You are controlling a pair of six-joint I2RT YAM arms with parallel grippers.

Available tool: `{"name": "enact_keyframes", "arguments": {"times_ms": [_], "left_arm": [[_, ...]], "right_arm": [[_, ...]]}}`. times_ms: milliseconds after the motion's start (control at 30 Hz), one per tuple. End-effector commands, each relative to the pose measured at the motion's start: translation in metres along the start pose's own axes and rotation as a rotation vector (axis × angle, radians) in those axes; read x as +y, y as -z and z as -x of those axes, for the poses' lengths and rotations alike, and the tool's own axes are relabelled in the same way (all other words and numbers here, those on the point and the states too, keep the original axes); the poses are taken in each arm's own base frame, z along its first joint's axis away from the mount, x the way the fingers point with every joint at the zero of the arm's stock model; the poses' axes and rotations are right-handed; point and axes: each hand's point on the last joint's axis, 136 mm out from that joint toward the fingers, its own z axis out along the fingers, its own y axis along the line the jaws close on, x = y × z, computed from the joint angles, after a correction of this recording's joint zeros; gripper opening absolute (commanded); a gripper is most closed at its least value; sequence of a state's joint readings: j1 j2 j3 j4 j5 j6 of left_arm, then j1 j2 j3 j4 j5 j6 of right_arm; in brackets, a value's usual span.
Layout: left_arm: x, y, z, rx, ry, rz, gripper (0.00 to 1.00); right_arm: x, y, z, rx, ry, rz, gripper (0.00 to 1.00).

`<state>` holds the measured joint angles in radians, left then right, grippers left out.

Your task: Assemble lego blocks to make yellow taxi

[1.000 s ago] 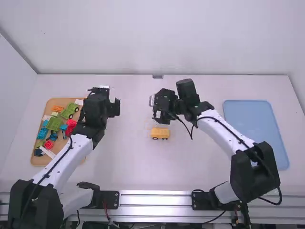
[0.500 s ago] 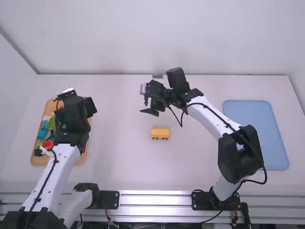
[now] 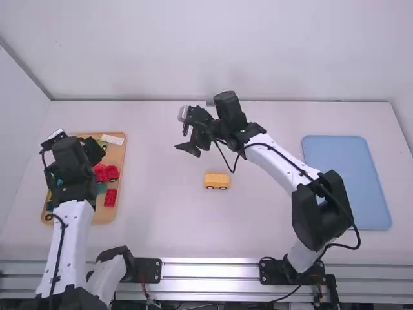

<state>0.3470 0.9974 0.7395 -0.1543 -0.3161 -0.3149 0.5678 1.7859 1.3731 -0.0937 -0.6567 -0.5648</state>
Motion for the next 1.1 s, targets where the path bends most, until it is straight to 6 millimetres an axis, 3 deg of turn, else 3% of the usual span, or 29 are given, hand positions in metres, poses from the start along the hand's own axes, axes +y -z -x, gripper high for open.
{"name": "enact_keyframes", "arguments": {"times_ms": [0,233,333,533,667,733,833,900,933,1000,1067], "left_arm": [[0.003,0.005,0.009,-0.024,0.017,0.011,0.93],[0.005,0.013,0.015,0.038,-0.001,0.035,0.92],[0.004,0.010,0.013,0.057,-0.010,0.041,0.97],[0.010,-0.003,0.002,0.098,-0.018,0.089,0.96],[0.055,-0.009,-0.013,0.134,0.094,0.302,0.92],[0.070,-0.014,-0.015,0.157,0.134,0.324,0.91],[0.076,-0.020,-0.013,0.170,0.162,0.291,0.91],[0.065,-0.028,-0.008,0.177,0.165,0.181,0.83],[0.046,-0.034,-0.001,0.178,0.145,0.054,0.77],[0.029,-0.040,0.007,0.184,0.116,-0.024,0.78],[0.026,-0.046,0.011,0.205,0.129,0.003,0.83]], "right_arm": [[-0.012,-0.003,0.007,0.068,0.018,-0.098,0.99],[-0.003,-0.012,0.005,0.176,0.078,-0.149,0.99],[-0.004,-0.012,0.001,0.190,0.074,-0.155,0.99],[-0.014,-0.004,-0.007,0.207,0.050,-0.169,0.99],[-0.022,0.001,-0.011,0.210,0.041,-0.186,0.99],[-0.025,0.003,-0.012,0.211,0.038,-0.192,0.99],[-0.025,0.002,-0.011,0.209,0.041,-0.193,0.99],[-0.025,0.003,-0.012,0.211,0.063,-0.190,0.99],[-0.025,0.002,-0.011,0.212,0.074,-0.189,0.99],[-0.025,0.002,-0.010,0.210,0.087,-0.190,0.99],[-0.027,0.002,-0.008,0.202,0.091,-0.195,0.99]]}}
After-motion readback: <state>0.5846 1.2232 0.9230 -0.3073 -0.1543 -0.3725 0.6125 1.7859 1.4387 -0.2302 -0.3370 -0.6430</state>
